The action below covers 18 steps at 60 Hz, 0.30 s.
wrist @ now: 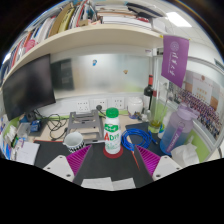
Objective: Pour water
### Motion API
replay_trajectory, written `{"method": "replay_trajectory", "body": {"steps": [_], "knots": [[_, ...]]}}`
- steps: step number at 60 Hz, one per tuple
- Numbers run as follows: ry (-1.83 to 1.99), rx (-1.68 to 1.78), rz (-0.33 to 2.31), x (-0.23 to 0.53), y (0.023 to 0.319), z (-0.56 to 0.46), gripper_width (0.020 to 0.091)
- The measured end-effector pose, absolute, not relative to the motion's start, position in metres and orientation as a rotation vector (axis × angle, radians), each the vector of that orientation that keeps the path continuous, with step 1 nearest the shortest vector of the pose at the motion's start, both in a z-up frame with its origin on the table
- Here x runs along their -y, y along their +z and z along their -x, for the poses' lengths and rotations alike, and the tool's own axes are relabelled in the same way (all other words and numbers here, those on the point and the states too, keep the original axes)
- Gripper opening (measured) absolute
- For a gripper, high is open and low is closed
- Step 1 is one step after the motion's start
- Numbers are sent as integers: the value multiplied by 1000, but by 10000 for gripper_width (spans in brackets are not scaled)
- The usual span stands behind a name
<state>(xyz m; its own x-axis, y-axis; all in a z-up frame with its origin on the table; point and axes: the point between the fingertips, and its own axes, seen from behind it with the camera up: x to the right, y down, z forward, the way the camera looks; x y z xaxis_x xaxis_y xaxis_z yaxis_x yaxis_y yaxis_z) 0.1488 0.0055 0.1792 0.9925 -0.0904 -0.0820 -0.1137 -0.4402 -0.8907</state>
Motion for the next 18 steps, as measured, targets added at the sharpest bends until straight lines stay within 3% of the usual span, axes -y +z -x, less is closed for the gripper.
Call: {"method": "replay_trajectory", "body": {"steps": [18], "knots": [[98,-123,2039,14,219,-127,849]]}}
